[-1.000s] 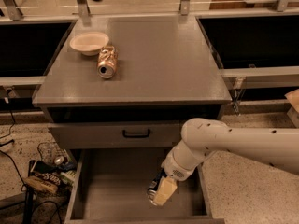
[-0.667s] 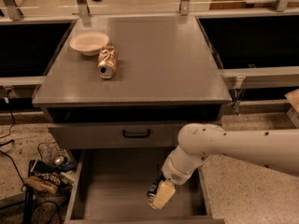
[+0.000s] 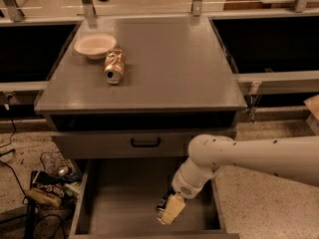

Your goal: Place pepsi can into middle drawer

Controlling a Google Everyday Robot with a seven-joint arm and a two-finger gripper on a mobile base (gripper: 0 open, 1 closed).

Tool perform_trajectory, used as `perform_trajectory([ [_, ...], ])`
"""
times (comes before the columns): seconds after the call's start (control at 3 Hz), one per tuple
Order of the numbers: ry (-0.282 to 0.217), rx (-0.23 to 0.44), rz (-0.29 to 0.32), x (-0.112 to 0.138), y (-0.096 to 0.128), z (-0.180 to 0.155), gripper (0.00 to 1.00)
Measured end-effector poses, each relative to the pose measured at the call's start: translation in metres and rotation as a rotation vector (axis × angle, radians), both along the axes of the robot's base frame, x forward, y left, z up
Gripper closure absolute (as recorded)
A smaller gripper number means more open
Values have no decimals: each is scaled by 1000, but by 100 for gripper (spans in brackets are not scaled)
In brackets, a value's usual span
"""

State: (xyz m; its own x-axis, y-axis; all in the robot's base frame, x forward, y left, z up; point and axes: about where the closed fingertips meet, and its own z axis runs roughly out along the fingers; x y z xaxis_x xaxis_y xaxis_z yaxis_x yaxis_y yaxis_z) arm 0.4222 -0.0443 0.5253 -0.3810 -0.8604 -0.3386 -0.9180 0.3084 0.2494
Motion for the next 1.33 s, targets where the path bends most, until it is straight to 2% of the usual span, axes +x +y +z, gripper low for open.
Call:
perform_trajectory([
  [0.33,62,2,-43,13,-3,-39,100],
  [0.67,60,-2,-54,14,-3,-41,100],
  [1.0,43,-24,-108,19,-8,-44,100],
  [1.33,18,-69,-206,31,-27,-50,100],
])
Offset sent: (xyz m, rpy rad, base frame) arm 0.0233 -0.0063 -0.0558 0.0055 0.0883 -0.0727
